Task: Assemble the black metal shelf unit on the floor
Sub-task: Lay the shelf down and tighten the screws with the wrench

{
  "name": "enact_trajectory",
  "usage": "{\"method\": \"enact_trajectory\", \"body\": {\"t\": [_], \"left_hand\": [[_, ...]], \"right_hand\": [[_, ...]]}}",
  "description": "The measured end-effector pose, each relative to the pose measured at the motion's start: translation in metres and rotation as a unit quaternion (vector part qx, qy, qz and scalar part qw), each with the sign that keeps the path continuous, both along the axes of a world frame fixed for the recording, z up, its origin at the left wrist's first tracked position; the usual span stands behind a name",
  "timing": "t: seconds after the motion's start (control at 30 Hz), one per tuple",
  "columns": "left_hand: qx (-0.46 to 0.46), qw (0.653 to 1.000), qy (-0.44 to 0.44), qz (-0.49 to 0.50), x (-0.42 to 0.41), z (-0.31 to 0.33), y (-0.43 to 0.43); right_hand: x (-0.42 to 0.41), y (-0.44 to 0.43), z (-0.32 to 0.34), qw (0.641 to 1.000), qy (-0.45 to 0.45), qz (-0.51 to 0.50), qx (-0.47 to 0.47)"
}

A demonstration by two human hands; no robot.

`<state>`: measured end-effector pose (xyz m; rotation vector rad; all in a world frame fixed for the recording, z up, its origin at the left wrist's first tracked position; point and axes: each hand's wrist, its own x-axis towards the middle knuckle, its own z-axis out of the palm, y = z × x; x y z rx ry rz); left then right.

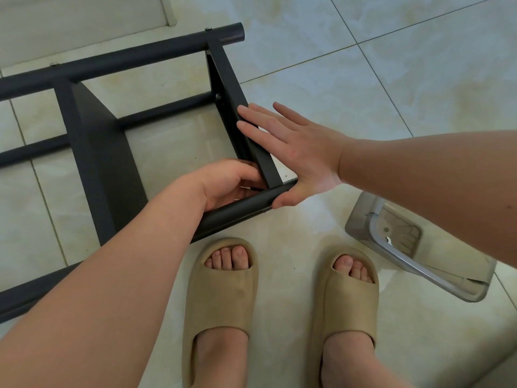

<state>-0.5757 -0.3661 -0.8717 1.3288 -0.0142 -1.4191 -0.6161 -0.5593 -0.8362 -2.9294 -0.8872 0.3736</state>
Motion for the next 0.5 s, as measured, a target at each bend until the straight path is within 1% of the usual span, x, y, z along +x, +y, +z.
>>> {"method": "enact_trajectory", "body": {"t": [0.1, 0.17, 0.5], "left_hand": [[0.016, 0.999, -0.037, -0.018, -0.0022, -0.0007, -0.0002], [0.017, 0.999, -0.043, -0.026, -0.0027, -0.0009, 0.0012], [-0.016, 1.0, 0.003, -0.008, -0.0002, 0.0005, 0.0016]], "right_hand": [[0.0001, 0.0001, 0.0001, 1.0, 0.004, -0.002, 0.0], [0.0, 0.0002, 0.0, 1.0, 0.004, -0.002, -0.001], [-0.0001, 0.0005, 0.0006, 1.0, 0.004, -0.003, -0.002]]}}
